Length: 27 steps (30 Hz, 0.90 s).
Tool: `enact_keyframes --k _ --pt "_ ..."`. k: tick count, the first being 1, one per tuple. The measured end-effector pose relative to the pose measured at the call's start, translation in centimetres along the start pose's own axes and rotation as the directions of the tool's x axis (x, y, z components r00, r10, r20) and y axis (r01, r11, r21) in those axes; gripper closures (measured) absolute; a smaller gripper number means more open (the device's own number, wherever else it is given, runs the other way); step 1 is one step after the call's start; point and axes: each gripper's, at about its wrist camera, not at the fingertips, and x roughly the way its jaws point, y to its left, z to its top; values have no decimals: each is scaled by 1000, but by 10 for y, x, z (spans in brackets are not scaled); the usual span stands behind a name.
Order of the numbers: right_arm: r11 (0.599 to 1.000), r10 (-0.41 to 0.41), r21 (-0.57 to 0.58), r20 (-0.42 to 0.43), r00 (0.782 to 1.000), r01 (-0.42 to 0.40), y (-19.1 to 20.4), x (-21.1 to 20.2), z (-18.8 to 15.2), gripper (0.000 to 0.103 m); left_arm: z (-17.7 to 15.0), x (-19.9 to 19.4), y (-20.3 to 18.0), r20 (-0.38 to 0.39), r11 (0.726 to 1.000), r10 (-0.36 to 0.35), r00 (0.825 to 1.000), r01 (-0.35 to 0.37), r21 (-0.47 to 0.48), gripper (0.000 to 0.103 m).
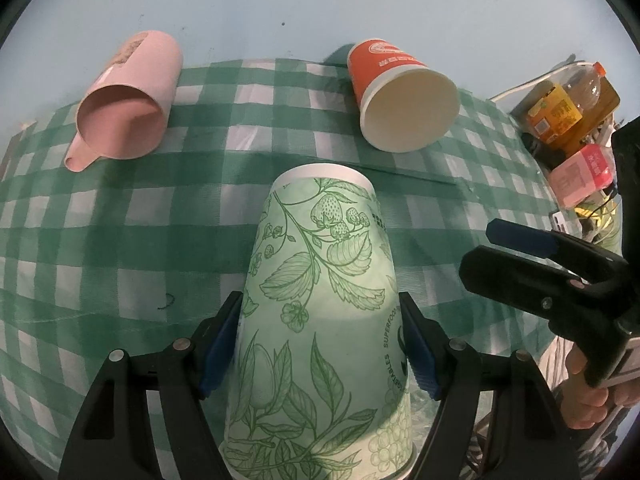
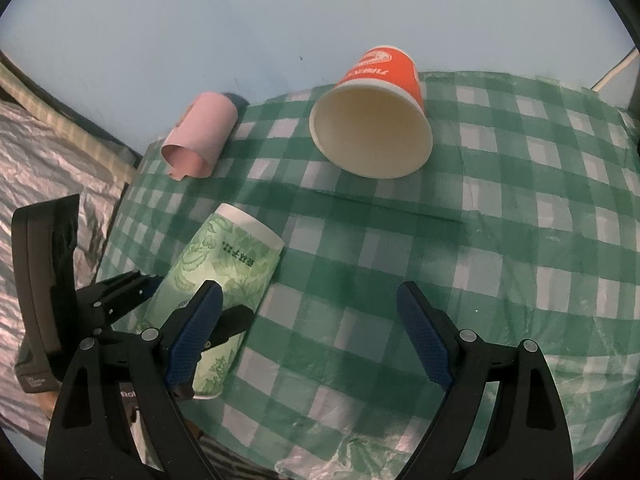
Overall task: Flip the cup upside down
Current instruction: 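Lift the green cup with the right gripper and raise it off the table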
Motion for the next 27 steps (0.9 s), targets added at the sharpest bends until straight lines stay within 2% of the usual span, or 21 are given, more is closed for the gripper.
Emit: enact_keyframes --k 4,6,9,16,20,27 --pt "1000 2 3 -4 1000 -1 1 2 -2 15 13 9 -2 -8 1000 16 1000 -16 3 26" --pt "1000 2 2 -4 1000 -2 1 2 -2 15 -1 7 -7 -8 1000 30 1000 -30 9 21" --pt "1000 6 -1 -2 1000 -6 2 1 -3 15 2 5 -13 0 1000 27 1000 -27 8 21" --pt "1000 16 -1 12 1000 -16 14 -8 1 15 -3 -44 -2 37 1000 -29 999 29 3 20" --pt "999 33 10 20 999 -33 23 -15 5 15 -4 -63 5 63 1000 -19 998 19 3 20" --pt "997 63 35 -9 998 -63 38 -7 10 15 -9 -88 43 80 999 -13 997 15 -30 19"
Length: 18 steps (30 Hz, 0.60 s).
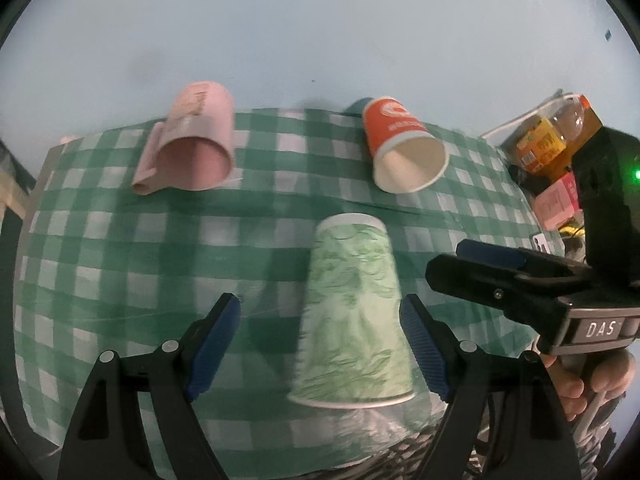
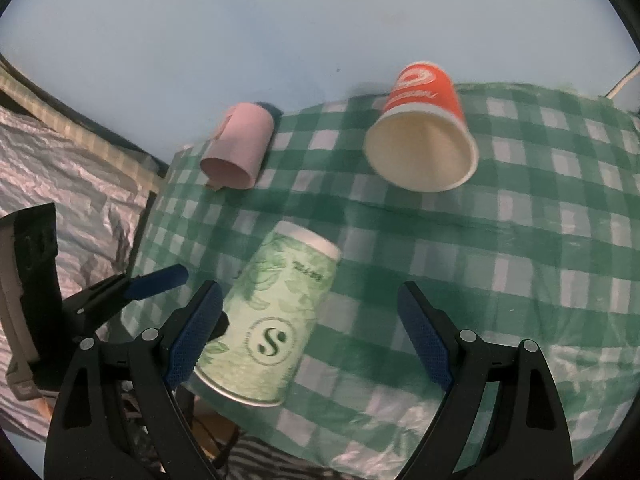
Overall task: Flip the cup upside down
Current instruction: 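Lift the green cup with the right gripper and raise it off the table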
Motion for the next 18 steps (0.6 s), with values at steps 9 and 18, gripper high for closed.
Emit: enact_keyframes --k 9,18 --pt "999 13 41 -76 997 -10 10 32 3 15 -8 7 45 -11 997 8 1000 -8 -72 16" --pt "997 -20 77 -155 988 32 15 65 4 15 -10 17 70 -10 991 -3 1000 2 -132 16"
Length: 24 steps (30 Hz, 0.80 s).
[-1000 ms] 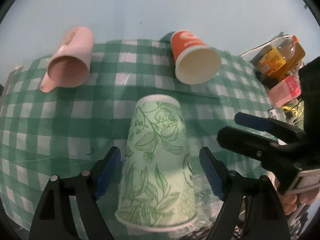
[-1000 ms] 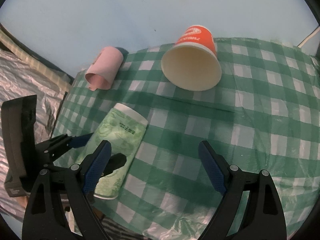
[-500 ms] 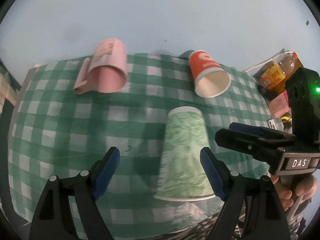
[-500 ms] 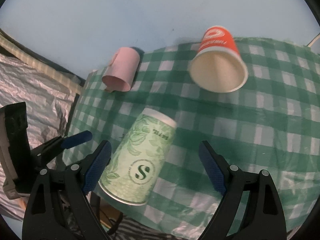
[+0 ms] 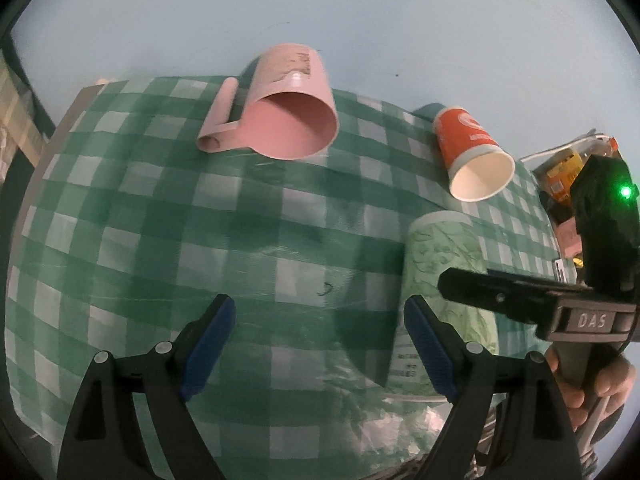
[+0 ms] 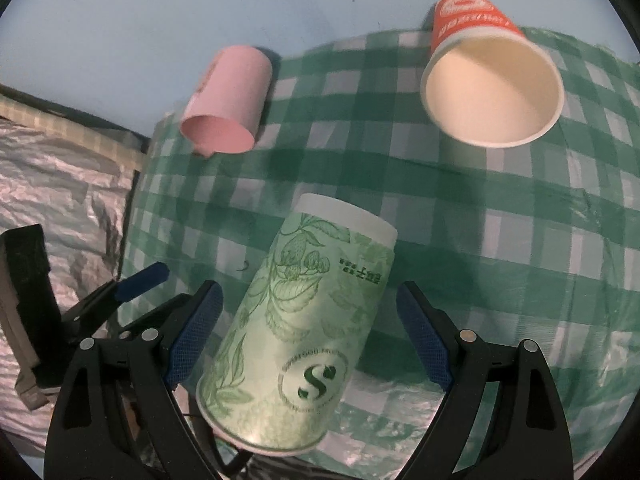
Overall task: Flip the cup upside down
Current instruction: 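Lift the green cup with the right gripper and raise it off the table, then rotate the held green cup with the right gripper so its base faces up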
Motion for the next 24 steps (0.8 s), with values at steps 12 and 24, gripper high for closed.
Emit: enact_keyframes --k 12,24 --pt "999 1 46 -91 996 4 -1 32 9 15 -2 15 6 -11 1000 -4 1000 4 8 16" --pt "999 48 20 -47 998 -48 -7 17 6 32 -4 16 -3 1 999 24 1000 -24 46 16"
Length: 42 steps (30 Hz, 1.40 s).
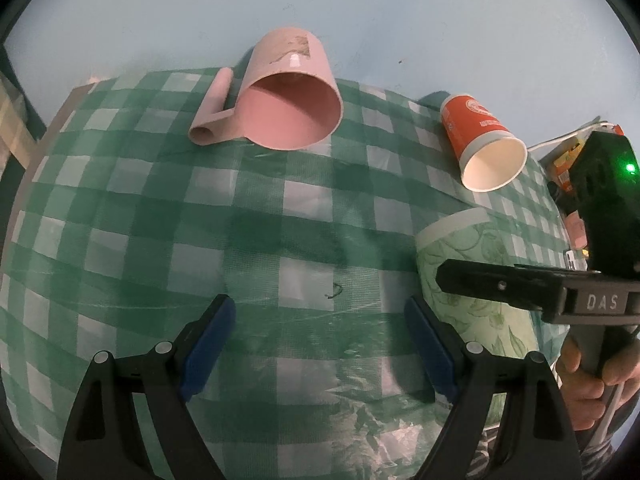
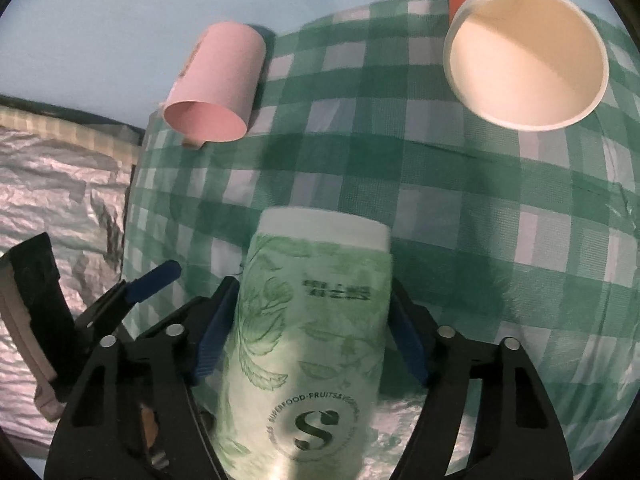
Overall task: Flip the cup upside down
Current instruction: 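Rotate the held green cup with the right gripper so its base faces up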
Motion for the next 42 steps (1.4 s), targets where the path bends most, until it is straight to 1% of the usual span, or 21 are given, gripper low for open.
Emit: enact_keyframes --k 5,8,12,15,19,20,21,23,25,28,29,31,34,36,42 --pt "997 -11 -73 54 999 15 6 -13 -7 32 0 -7 -7 16 1000 1 1000 -1 19 16" --pt "993 -21 -111 106 994 32 10 -24 -13 32 -1 -11 -11 24 1000 -5 1000 5 25 16" --pt "985 -33 -161 194 980 65 15 -40 -23 32 -3 -17 -17 49 999 -1 999 0 39 16" --pt "975 -45 -198 275 960 102 21 -52 -33 32 -6 -22 -20 70 999 -8 998 5 41 16" --pt "951 -57 -256 400 915 171 33 -67 -49 32 -11 -28 -25 113 999 -13 994 8 45 16" --pt "941 -63 -273 443 894 202 37 -71 -54 32 -12 -29 -26 123 999 -10 992 4 48 16" --pt "933 -68 -283 472 879 224 40 -73 -57 33 -13 -30 -28 135 999 -7 991 0 52 16" --pt "915 -82 -292 544 835 279 47 -78 -63 33 -15 -32 -30 152 998 -1 988 -7 57 16" --pt "901 -93 -293 592 801 321 52 -80 -68 33 -16 -34 -31 167 998 2 986 -12 56 16" --pt "869 -129 -282 665 736 406 60 -84 -73 33 -19 -35 -32 199 998 19 980 -29 49 16" --pt "856 -141 -280 682 718 435 63 -84 -74 33 -20 -36 -33 205 998 21 979 -32 49 16" --pt "841 -155 -278 698 699 464 67 -85 -76 33 -22 -35 -34 210 998 26 977 -37 46 16" --pt "827 -179 -274 700 692 491 72 -86 -76 33 -26 -32 -35 217 998 28 976 -39 46 15" --pt "827 -189 -272 690 699 492 74 -86 -78 33 -30 -30 -36 221 998 31 975 -43 47 15" --pt "820 -221 -290 634 741 493 69 -76 -80 33 -36 -21 -35 214 997 53 975 -63 40 15"
